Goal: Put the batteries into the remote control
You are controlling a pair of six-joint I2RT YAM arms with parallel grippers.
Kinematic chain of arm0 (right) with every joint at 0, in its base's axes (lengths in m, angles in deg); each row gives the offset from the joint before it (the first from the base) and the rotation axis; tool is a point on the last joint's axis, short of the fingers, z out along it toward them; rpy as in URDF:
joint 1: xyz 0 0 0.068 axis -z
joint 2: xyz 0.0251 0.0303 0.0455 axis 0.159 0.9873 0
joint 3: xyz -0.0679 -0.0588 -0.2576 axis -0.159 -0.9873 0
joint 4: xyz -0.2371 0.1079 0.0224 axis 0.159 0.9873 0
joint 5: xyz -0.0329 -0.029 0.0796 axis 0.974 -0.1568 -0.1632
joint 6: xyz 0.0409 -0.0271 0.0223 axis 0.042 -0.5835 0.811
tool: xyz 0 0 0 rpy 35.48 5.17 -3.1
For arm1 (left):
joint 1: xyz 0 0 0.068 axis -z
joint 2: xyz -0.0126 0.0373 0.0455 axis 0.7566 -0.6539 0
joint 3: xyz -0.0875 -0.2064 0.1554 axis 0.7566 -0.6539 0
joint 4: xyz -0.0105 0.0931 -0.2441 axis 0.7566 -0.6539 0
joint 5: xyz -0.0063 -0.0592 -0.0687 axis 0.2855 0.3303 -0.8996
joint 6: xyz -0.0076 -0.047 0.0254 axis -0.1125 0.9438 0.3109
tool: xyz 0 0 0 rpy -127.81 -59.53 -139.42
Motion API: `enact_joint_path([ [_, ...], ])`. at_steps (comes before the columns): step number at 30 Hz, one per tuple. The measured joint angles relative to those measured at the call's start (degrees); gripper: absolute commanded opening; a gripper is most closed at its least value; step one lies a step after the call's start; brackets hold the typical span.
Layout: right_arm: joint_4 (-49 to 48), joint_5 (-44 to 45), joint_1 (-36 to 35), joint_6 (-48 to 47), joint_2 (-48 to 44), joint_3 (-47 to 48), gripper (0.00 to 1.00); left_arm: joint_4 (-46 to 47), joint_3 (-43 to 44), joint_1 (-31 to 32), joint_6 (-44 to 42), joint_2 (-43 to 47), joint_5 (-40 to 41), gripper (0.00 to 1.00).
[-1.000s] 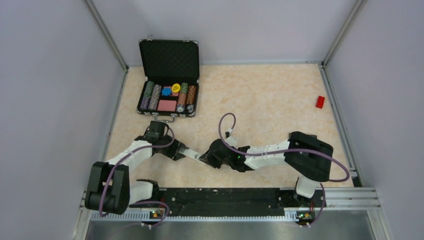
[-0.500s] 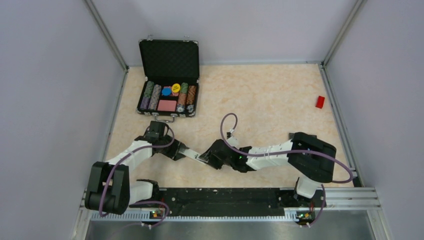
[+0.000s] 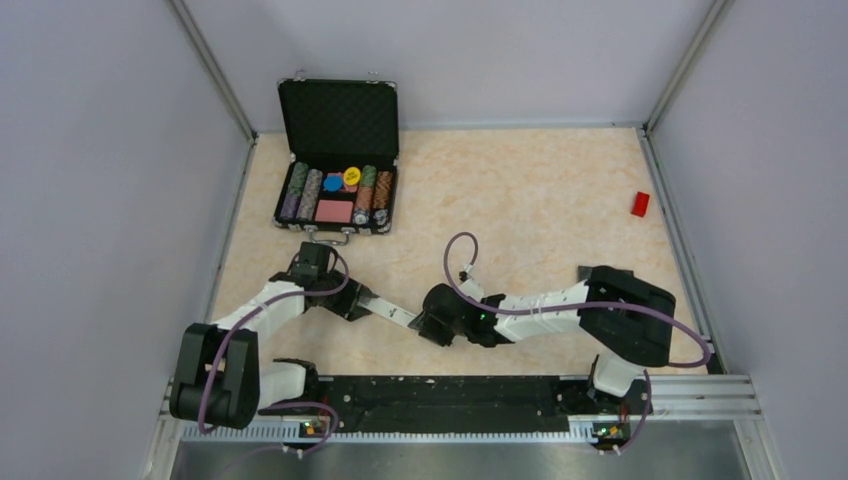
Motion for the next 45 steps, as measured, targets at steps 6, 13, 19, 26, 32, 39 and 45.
enact_joint_path([
  [6, 0.24, -0.13, 0.00, 0.28, 0.00, -0.15, 0.32, 0.22, -0.11, -0.07, 0.02, 0.00, -0.17, 0.41],
  [13, -0.26, -0.15, 0.02, -0.11, 0.13, -0.09, 0.24, 0.24, -0.11, -0.09, -0.02, -0.02, -0.26, 0.41],
  [19, -0.37, -0.15, 0.04, -1.79, 0.17, 0.17, 0.22, 0.31, -0.17, -0.11, -0.17, -0.02, -0.33, 0.41],
  [26, 0.46, 0.48, 0.04, -3.50, 0.17, 0.79, 0.22, 0.39, -0.22, -0.17, -0.37, -0.02, -0.46, 0.41],
  [32, 0.37, 1.46, 0.04, -3.34, 0.17, 0.76, 0.21, 0.39, -0.22, -0.17, -0.39, -0.02, -0.48, 0.41],
  [39, 0.44, 1.57, 0.13, -3.56, 0.17, 0.76, 0.21, 0.42, -0.22, -0.17, -0.44, -0.02, -0.48, 0.41],
  [45, 0.42, 1.49, 0.15, -3.87, 0.20, 0.79, 0.22, 0.42, -0.22, -0.17, -0.57, -0.02, -0.48, 0.41],
])
